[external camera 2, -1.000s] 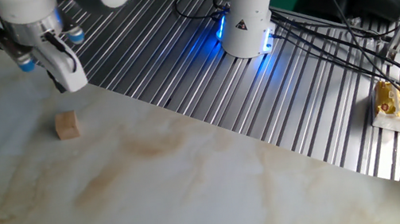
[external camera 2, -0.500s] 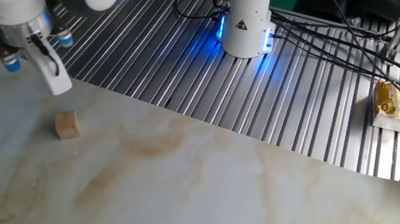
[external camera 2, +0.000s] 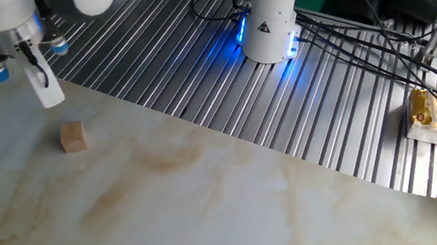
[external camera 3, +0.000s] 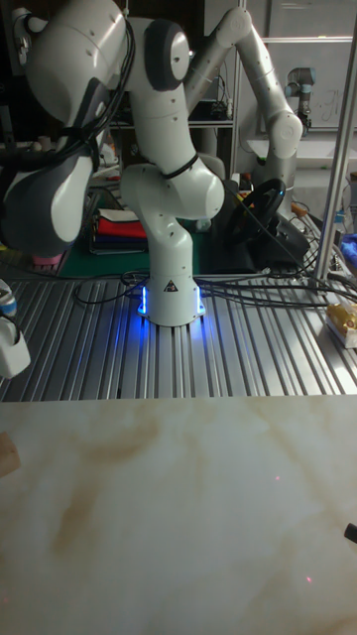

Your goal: Pick up the small block on the left and move it to the right

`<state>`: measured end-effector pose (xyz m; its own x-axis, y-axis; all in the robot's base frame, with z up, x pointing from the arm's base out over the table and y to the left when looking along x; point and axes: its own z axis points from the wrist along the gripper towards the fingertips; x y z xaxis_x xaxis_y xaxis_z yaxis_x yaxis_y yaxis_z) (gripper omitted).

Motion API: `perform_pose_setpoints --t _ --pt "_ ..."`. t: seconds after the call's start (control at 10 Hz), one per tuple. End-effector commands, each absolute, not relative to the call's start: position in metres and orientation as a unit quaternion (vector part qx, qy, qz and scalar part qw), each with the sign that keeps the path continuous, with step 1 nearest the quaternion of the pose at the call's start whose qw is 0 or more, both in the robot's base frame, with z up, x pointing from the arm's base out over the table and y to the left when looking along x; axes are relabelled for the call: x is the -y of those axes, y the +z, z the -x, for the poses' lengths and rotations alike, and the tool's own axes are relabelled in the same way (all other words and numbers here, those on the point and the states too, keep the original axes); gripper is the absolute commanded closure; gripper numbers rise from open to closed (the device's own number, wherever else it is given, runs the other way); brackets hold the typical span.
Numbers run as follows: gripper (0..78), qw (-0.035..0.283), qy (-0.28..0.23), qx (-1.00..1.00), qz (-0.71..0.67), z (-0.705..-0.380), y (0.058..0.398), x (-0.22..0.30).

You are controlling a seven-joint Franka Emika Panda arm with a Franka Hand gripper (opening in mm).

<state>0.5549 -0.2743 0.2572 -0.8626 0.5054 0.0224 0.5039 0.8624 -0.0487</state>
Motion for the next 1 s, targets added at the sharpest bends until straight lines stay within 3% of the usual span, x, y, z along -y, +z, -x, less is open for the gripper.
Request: perform_pose_setpoints --t 0.1,0.3,1.0 --pt "77.6 0.014 -0.001 0.966 0.259 -0.5593 0.257 0.2822" --pt "77.6 0.008 -0.023 0.965 0.26 -0.5593 0.2578 0.2826" --pt "77.6 -0.008 -0.009 0.955 0.295 -0.5591 0.2585 0.2829"
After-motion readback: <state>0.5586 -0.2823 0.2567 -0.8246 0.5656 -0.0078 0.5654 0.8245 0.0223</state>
